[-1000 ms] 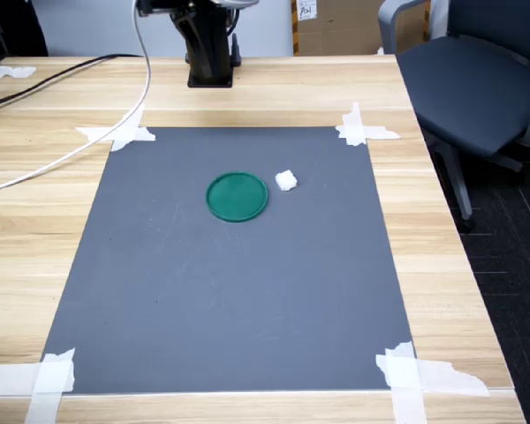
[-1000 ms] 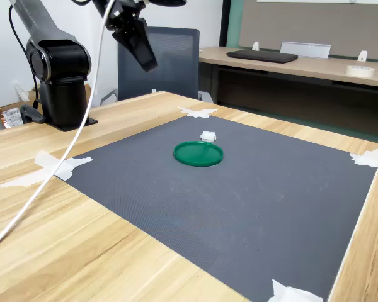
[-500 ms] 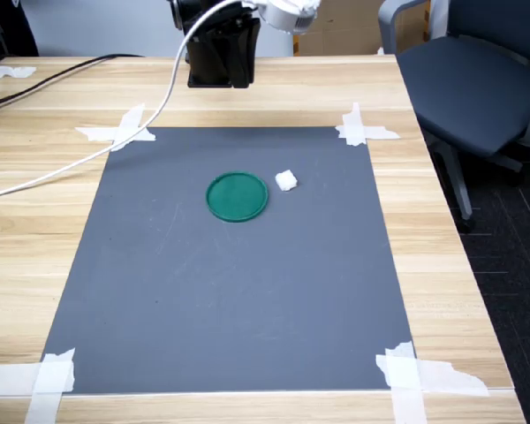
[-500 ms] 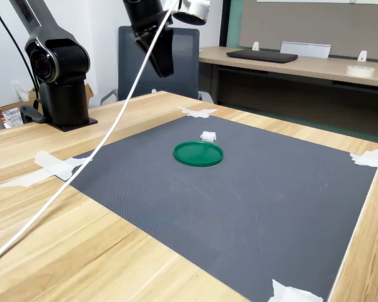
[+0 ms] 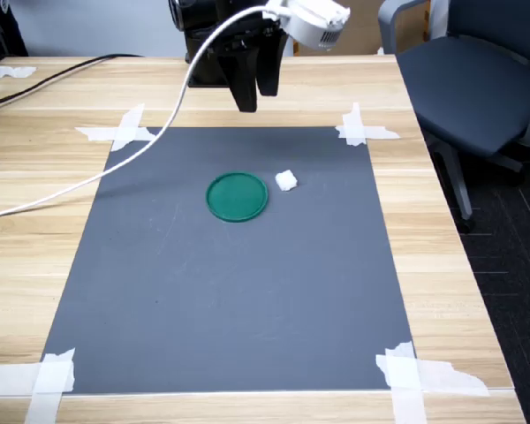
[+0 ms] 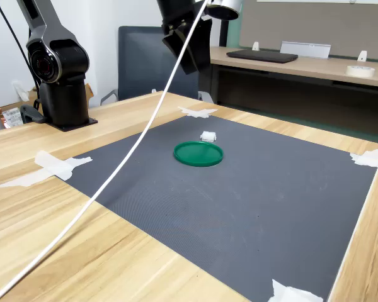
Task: Grasp a white terminal and put it in the green lid.
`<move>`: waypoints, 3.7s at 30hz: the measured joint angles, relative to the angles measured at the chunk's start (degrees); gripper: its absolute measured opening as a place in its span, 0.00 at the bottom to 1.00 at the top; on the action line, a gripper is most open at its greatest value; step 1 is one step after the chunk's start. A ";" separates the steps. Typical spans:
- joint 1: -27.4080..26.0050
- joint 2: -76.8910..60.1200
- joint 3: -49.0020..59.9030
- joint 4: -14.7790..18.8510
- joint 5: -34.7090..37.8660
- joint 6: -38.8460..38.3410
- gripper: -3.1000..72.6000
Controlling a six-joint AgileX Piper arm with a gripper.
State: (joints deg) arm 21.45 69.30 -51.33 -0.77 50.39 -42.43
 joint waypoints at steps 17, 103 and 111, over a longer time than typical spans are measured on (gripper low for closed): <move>0.00 11.65 -0.16 1.28 0.59 -21.12 0.79; 5.12 20.45 -9.19 2.44 -5.40 -9.28 0.49; 2.59 19.48 -11.90 0.77 -0.10 -3.99 0.49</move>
State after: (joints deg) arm 24.04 88.78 -63.23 0.00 50.29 -46.41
